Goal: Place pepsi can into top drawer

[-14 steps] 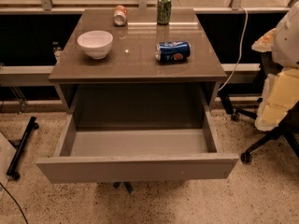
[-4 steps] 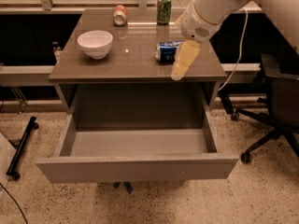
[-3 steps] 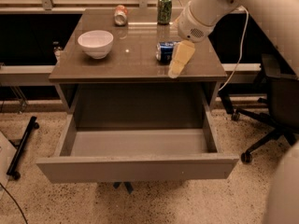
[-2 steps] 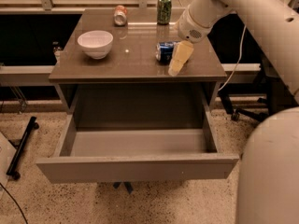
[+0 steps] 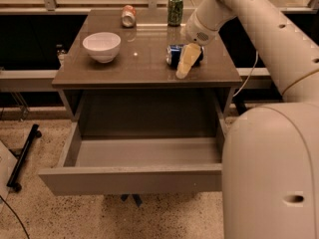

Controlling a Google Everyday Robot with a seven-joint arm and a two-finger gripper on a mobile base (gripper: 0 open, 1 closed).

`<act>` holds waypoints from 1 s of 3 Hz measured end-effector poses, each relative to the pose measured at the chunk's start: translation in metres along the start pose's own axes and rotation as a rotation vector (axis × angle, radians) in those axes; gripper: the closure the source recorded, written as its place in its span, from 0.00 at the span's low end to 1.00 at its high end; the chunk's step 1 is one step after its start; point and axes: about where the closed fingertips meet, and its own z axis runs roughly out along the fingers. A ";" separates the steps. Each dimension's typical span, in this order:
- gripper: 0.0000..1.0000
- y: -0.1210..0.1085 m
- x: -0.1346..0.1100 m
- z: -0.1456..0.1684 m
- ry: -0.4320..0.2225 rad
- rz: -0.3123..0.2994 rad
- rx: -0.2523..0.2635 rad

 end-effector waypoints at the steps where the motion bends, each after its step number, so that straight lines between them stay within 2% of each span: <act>1: 0.00 -0.007 0.006 0.020 -0.005 0.013 -0.033; 2: 0.15 -0.008 0.025 0.028 0.015 0.034 -0.058; 3: 0.38 -0.007 0.041 0.023 0.035 0.043 -0.062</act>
Offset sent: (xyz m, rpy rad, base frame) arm 0.0252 -0.0422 -0.0388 -0.0251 0.1116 -0.0306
